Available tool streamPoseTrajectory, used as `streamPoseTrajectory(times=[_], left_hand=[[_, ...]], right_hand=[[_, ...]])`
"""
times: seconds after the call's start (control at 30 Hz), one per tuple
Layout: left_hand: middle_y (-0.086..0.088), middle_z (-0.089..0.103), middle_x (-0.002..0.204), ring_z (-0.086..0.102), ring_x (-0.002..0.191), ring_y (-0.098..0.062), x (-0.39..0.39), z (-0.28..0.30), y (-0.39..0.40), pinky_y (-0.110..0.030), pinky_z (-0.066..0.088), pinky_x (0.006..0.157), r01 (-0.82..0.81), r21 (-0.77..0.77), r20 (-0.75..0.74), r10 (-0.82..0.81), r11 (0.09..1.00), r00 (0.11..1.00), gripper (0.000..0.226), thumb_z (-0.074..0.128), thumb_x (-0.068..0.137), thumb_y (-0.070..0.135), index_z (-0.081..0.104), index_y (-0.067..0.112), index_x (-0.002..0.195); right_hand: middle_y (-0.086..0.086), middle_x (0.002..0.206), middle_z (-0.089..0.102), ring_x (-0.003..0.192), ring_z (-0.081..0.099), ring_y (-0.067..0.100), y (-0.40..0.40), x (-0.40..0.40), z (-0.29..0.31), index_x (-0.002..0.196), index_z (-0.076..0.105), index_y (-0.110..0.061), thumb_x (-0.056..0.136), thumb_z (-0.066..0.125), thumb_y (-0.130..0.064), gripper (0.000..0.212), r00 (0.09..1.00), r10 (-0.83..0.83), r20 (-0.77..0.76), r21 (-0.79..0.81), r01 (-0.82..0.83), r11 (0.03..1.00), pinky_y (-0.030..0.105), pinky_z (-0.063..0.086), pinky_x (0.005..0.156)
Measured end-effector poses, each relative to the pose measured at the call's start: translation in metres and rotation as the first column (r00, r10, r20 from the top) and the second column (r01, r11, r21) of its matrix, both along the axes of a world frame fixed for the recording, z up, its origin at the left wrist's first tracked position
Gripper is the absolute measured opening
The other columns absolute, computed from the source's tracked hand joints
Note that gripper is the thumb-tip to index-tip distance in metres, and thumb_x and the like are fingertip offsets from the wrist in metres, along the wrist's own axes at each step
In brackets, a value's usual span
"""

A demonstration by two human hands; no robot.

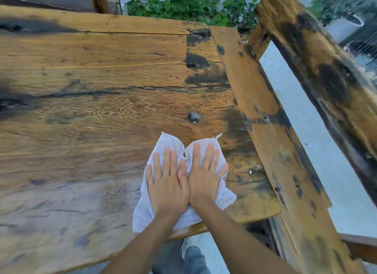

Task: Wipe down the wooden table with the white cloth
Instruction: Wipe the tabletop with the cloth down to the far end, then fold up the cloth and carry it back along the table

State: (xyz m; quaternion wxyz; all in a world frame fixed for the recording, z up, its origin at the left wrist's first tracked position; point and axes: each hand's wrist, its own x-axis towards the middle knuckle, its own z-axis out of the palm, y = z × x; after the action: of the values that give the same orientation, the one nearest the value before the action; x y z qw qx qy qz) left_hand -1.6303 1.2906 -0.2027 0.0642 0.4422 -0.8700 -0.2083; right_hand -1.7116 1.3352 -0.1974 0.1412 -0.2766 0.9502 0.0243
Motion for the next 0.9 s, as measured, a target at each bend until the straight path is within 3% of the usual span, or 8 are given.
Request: streamPoseTrajectory(times=[0.2,0.3,0.4,0.53,0.67,0.73,0.8,0.9], left_hand=[[0.007,0.022,0.167,0.012,0.157,-0.021,0.052,0.01,0.036,-0.047,0.014,0.125,0.016,0.058,0.065,-0.02,0.998,0.998,0.059,0.016,0.103,0.04,0.026,0.022,0.159],[0.011,0.01,0.168,-0.003,0.157,-0.017,0.064,0.019,0.04,-0.044,0.005,0.126,0.067,0.119,0.149,-0.085,0.991,0.985,0.063,0.003,0.101,0.043,0.019,0.029,0.16],[0.017,-0.008,0.167,-0.02,0.154,-0.012,0.065,0.029,0.034,-0.04,-0.006,0.126,0.069,0.193,0.179,-0.105,0.979,0.978,0.069,-0.01,0.095,0.047,0.004,0.034,0.16],[0.018,-0.007,0.167,-0.014,0.156,-0.013,0.071,0.044,0.015,-0.037,-0.007,0.125,0.088,0.36,0.093,-0.13,0.929,0.987,0.055,0.02,0.107,0.038,0.006,0.032,0.161],[0.011,-0.003,0.169,-0.01,0.157,-0.017,0.078,0.053,0.002,-0.039,0.0,0.126,0.147,0.424,0.111,-0.212,0.894,0.971,0.063,0.038,0.105,0.032,0.009,0.028,0.161],[0.008,0.002,0.17,-0.005,0.157,-0.02,0.074,0.058,-0.001,-0.04,0.005,0.127,0.154,0.414,0.144,-0.231,0.897,0.962,0.066,0.044,0.103,0.032,0.014,0.024,0.161],[0.003,0.018,0.168,0.011,0.156,-0.023,0.065,0.064,-0.004,-0.043,0.019,0.124,0.105,0.417,0.167,-0.19,0.903,0.967,0.063,0.051,0.099,0.028,0.029,0.019,0.157],[0.0,0.045,0.151,0.037,0.137,-0.028,0.044,0.077,-0.02,-0.043,0.039,0.108,-0.02,0.412,0.212,-0.075,0.911,0.974,0.045,0.052,0.094,0.018,0.054,0.018,0.139]], right_hand=[[0.015,0.163,-0.033,0.154,-0.023,0.034,0.035,0.049,0.003,0.151,-0.034,-0.029,0.091,-0.009,-0.063,0.074,1.0,-0.023,0.006,0.042,0.023,0.999,0.068,0.001,0.119],[0.015,0.165,-0.029,0.154,-0.022,0.033,0.04,0.054,0.006,0.153,-0.032,-0.029,0.086,-0.017,-0.063,0.076,0.999,-0.048,0.024,0.046,0.047,0.998,0.068,-0.001,0.118],[0.016,0.166,-0.026,0.155,-0.02,0.033,0.038,0.054,0.009,0.156,-0.025,-0.029,0.092,-0.008,-0.065,0.076,0.997,-0.043,0.057,0.04,0.041,0.998,0.069,-0.004,0.117],[0.015,0.167,-0.023,0.155,-0.022,0.032,0.038,0.049,0.02,0.161,-0.01,-0.029,0.099,0.022,-0.066,0.079,0.986,-0.022,0.168,-0.064,0.033,0.997,0.067,-0.008,0.116],[0.01,0.165,-0.031,0.152,-0.03,0.027,0.042,0.041,0.03,0.16,-0.012,-0.034,0.095,0.031,-0.07,0.086,0.942,-0.018,0.335,-0.054,0.038,0.998,0.066,-0.009,0.116],[0.008,0.168,-0.023,0.154,-0.02,0.027,0.046,0.033,0.038,0.16,-0.004,-0.037,0.095,0.036,-0.067,0.083,0.936,0.005,0.352,-0.054,0.015,0.998,0.062,-0.002,0.118],[0.008,0.169,-0.002,0.152,0.005,0.029,0.051,0.02,0.049,0.159,0.013,-0.039,0.096,0.039,-0.06,0.071,0.95,0.042,0.31,-0.056,-0.025,0.998,0.056,0.015,0.116],[0.005,0.155,0.027,0.136,0.031,0.031,0.053,-0.013,0.063,0.15,0.037,-0.041,0.1,0.041,-0.046,0.05,0.942,0.072,0.328,-0.094,-0.044,0.995,0.048,0.031,0.109]])
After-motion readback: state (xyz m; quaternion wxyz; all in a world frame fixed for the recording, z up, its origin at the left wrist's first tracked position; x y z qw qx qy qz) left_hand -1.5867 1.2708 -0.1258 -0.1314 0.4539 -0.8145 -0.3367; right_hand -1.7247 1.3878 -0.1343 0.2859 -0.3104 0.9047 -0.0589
